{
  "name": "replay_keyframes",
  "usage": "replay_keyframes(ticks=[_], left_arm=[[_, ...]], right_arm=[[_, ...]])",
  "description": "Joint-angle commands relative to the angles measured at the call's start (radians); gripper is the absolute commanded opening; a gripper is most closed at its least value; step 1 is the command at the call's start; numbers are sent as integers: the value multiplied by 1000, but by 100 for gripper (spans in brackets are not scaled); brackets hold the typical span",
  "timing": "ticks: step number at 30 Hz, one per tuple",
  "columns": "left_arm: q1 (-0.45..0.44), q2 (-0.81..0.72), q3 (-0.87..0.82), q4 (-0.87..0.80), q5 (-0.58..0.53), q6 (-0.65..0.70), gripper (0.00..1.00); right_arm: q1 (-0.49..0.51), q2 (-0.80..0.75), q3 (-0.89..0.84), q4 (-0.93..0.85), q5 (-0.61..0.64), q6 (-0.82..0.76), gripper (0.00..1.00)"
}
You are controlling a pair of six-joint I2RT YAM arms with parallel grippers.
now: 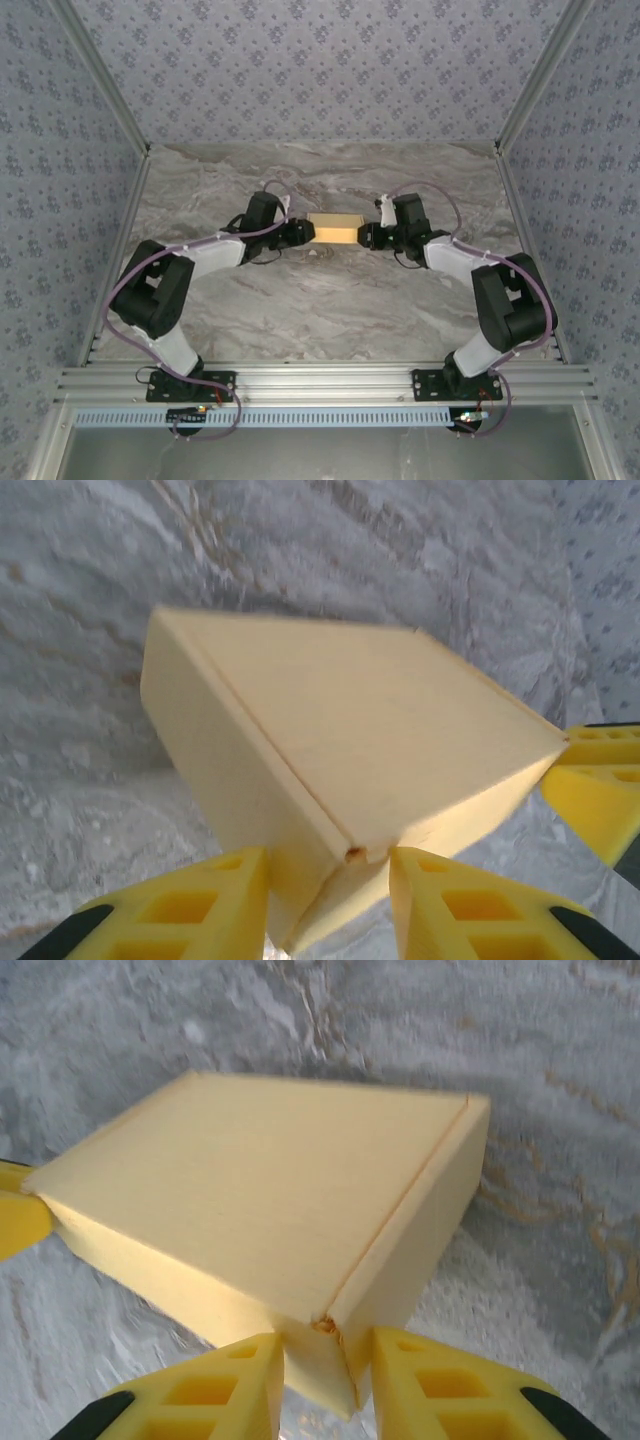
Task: Fold the paper box
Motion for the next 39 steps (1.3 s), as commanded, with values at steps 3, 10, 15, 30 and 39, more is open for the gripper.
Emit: replay_keyframes(ticks=[3, 10, 15, 30, 39], left_arm=[[-40, 15, -41, 85, 51, 16, 36], [-48, 75, -73, 119, 42, 2, 37], [-50, 77, -93, 108, 18, 2, 44], [-5, 6, -26, 14, -25, 80, 61], [4, 141, 91, 14, 0, 65, 57]], right_arm=[[37, -19, -61, 58, 3, -29, 31], [53, 13, -87, 39, 52, -17, 37], [54, 3, -94, 11, 85, -17, 43], [51, -18, 58, -149, 195, -4, 59], [48, 119, 141, -102, 160, 59, 57]])
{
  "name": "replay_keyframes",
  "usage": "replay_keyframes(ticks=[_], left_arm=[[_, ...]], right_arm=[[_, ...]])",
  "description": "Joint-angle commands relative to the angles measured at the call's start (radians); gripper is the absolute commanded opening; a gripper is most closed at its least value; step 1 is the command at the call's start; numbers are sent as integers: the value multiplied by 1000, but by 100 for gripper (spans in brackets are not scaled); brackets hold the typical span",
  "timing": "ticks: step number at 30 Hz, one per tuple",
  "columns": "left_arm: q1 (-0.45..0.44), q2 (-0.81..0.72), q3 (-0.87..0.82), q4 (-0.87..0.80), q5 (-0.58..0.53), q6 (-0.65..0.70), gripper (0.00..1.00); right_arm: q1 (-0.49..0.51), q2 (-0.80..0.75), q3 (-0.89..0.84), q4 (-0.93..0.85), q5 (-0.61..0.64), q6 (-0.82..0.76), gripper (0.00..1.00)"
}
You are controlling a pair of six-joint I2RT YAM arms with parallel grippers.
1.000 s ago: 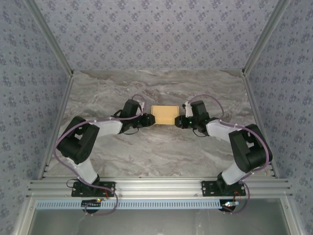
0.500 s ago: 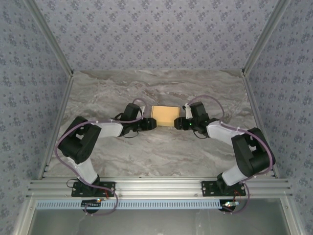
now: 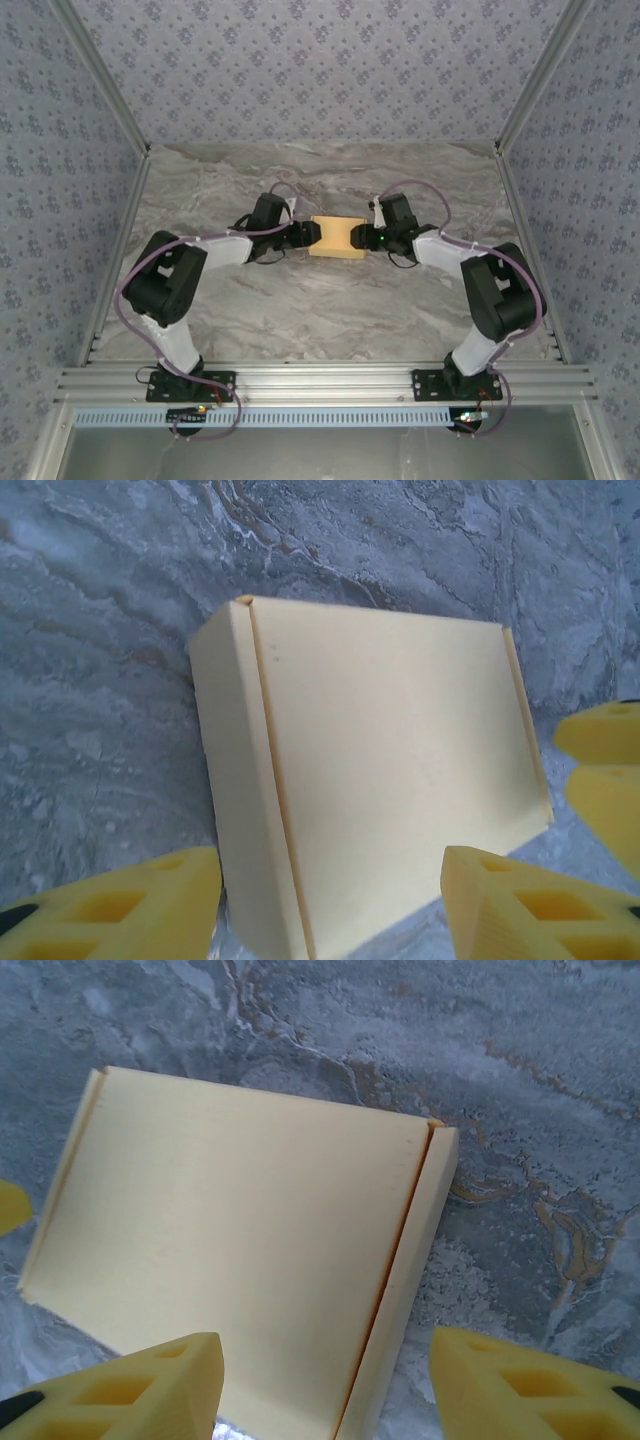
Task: Fold the paper box
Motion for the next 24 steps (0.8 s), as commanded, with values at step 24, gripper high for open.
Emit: replay_keyframes(ticks=[24], left_arm=[[112, 183, 231, -79, -3, 50, 53]], right_arm=[[-19, 239, 335, -8, 34, 55, 55]])
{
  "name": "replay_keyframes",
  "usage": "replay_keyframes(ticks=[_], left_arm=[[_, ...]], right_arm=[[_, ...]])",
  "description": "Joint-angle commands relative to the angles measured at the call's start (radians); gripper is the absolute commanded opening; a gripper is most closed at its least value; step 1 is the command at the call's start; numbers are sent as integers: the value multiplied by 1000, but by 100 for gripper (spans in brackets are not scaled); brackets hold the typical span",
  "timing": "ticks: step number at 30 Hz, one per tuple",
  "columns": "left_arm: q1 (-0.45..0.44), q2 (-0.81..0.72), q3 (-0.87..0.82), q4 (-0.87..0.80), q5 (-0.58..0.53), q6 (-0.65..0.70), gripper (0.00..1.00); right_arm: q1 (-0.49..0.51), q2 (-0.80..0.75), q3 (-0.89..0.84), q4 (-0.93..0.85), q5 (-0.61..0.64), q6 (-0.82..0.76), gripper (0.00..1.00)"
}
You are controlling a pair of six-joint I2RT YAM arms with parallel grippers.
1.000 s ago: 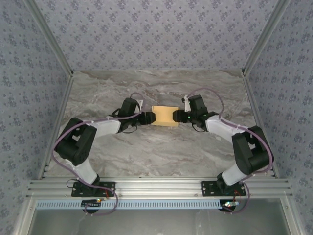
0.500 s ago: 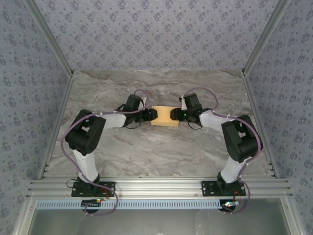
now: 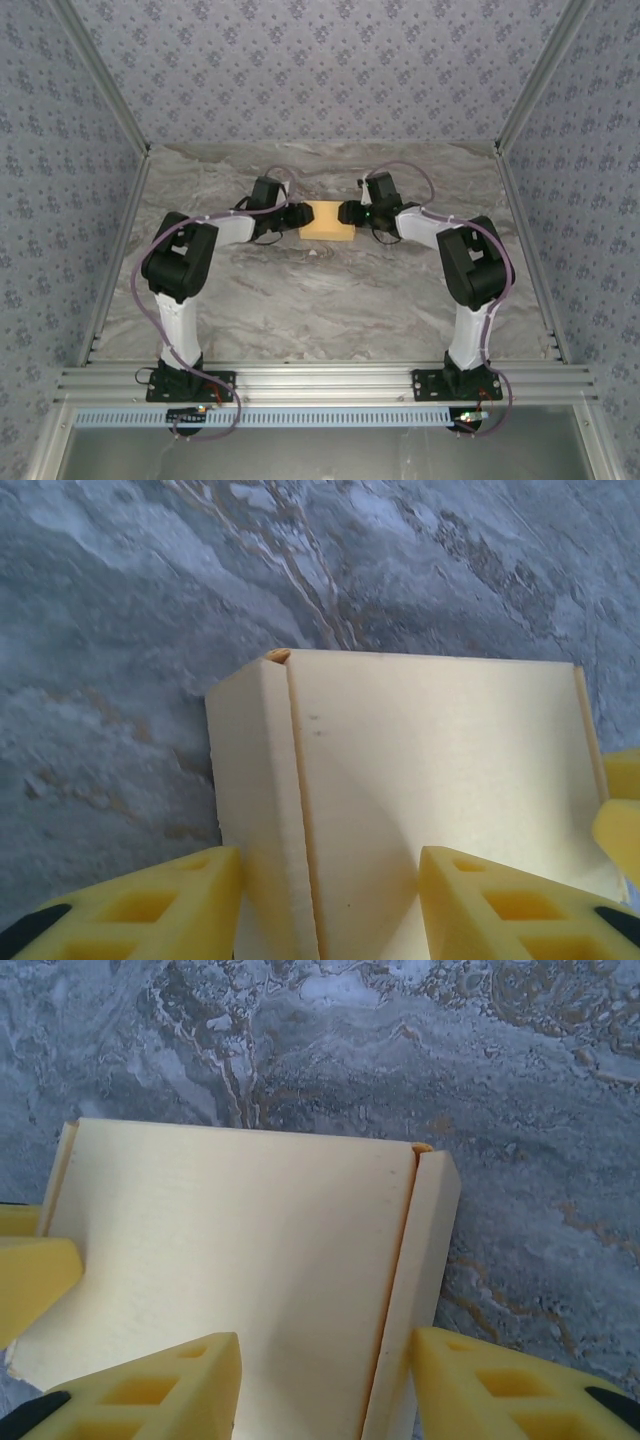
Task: Fold the paper box
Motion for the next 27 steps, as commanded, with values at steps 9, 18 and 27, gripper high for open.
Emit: replay_keyframes(ticks=[9, 18, 27], left_arm=[[36, -240, -116, 0, -84, 120, 58], [36, -645, -383, 60, -335, 264, 63], [65, -999, -648, 108, -635, 392, 75]], right_arm=[[27, -247, 11, -147, 270, -176, 65], [138, -600, -227, -148, 747, -347, 73], [37, -921, -549, 26, 894, -332, 86]])
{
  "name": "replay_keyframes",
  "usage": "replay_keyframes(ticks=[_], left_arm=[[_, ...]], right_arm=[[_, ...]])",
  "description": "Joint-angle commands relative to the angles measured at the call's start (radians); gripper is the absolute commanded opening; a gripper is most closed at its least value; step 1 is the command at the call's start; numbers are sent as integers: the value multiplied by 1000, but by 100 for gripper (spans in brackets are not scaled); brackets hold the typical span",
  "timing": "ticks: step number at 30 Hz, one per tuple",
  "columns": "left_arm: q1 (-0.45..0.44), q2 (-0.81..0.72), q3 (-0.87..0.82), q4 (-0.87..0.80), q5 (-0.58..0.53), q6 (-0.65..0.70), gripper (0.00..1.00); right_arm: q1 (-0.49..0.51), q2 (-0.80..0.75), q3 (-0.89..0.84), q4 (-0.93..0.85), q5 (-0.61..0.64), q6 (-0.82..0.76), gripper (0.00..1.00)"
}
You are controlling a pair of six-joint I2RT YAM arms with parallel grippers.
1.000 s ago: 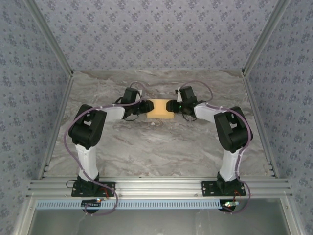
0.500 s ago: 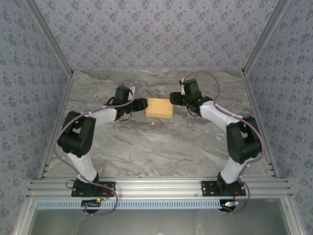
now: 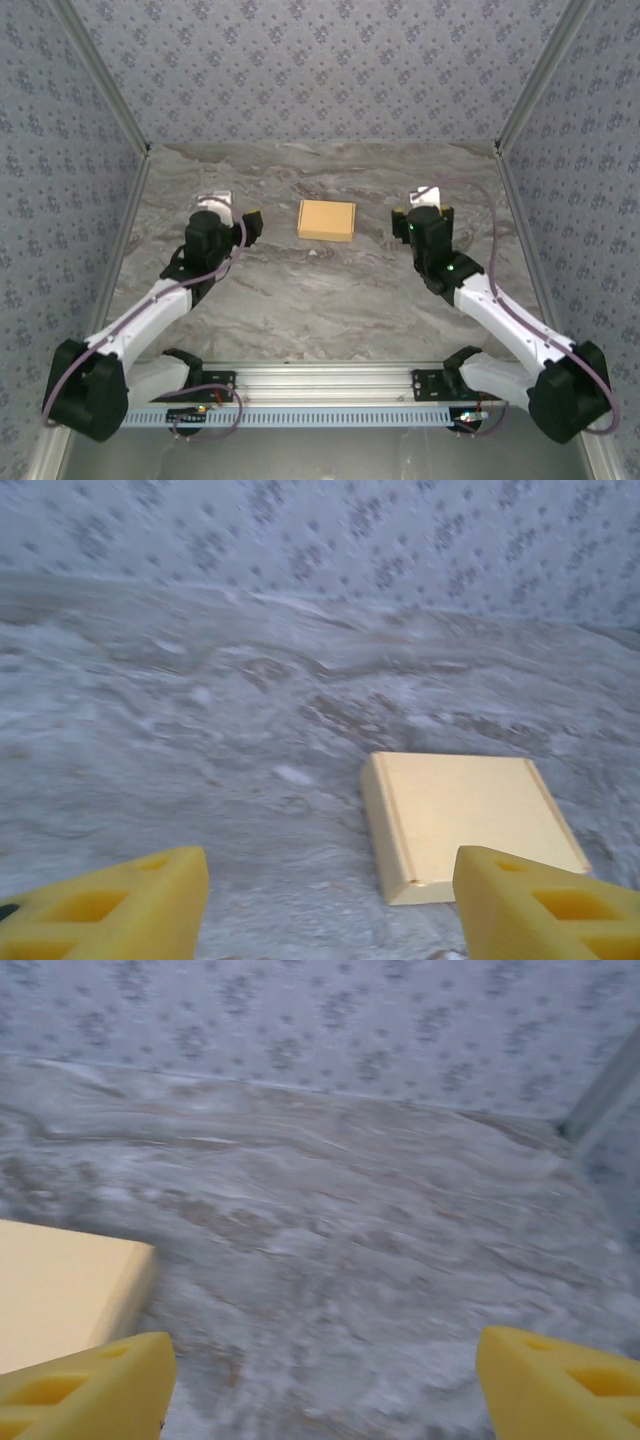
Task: Fold the paper box
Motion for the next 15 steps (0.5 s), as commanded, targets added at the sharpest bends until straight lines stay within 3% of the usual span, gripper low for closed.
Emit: replay_keyframes(ticks=[1, 8, 12, 15], left_arm=[[39, -72, -54, 22, -143, 72, 76], [202, -129, -112, -26, -88, 61, 82], [280, -52, -123, -11, -152, 58, 85], [323, 56, -132, 99, -74, 140, 87]], right_arm=[[-61, -64, -80, 76, 82, 42, 87], [-201, -73, -174, 94, 71, 131, 96], [-235, -9, -216, 182, 61, 84, 98], [-245, 72, -272, 333, 25, 15, 99]])
